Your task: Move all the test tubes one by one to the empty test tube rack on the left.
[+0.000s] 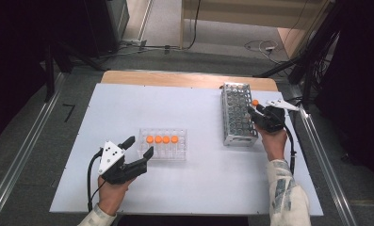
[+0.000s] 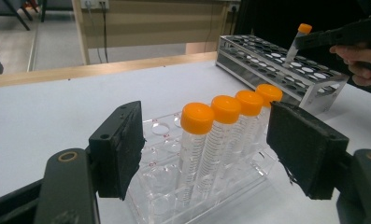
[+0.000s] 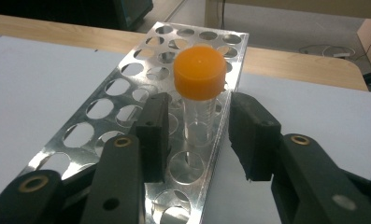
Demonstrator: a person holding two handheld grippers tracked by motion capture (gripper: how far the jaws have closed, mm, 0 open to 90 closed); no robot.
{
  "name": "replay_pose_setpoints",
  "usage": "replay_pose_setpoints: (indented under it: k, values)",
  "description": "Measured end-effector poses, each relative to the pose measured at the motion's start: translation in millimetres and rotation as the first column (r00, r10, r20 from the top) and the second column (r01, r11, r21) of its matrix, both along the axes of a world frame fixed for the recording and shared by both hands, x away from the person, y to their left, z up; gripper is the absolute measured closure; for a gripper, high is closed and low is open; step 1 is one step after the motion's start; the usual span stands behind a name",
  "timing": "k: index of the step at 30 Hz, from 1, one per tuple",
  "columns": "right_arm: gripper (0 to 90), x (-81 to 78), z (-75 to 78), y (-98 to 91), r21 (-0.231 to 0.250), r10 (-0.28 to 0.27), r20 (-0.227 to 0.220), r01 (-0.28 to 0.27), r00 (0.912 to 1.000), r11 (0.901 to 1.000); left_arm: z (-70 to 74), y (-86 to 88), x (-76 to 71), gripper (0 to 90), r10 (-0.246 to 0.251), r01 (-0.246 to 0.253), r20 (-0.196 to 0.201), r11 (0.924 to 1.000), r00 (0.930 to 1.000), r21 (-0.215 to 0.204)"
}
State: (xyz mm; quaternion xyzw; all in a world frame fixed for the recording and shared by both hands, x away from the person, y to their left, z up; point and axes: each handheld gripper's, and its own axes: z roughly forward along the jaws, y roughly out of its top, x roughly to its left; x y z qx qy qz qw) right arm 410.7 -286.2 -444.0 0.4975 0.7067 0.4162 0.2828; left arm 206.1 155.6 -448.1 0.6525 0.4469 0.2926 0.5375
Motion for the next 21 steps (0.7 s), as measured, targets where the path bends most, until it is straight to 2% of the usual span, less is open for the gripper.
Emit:
replay_pose_setpoints:
  k: [3,7,13,17,21]
  values:
    - [60.4,3.6,-4.0,0.0,-0.001,0.014,-0.011,-0.014,0.9998,0.9999,-0.2,-0.1,-0.1,27.4,0.000,0.000,0.001,1.0000,1.0000,0.000]
    - [64.1,7.3,-7.1,0.1,0.002,0.004,-0.022,-0.004,0.9998,1.0000,-0.3,0.1,0.0,27.4,0.000,0.000,0.001,1.0000,1.0000,-0.001]
    - [70.9,8.6,-8.0,0.1,0.002,0.004,-0.012,-0.004,0.9999,1.0000,-1.2,0.0,0.5,27.5,-0.002,0.002,-0.003,1.0000,1.0000,0.001]
    - [71.3,7.3,-3.3,1.4,-0.002,0.005,0.001,-0.005,1.0000,1.0000,-1.4,-0.2,0.6,27.4,-0.003,0.003,-0.002,1.0000,1.0000,-0.001]
    - [71.3,4.7,7.8,1.0,-0.002,0.003,0.027,-0.003,0.9996,1.0000,-1.4,-0.6,0.9,27.4,-0.003,0.003,-0.003,1.0000,1.0000,-0.008]
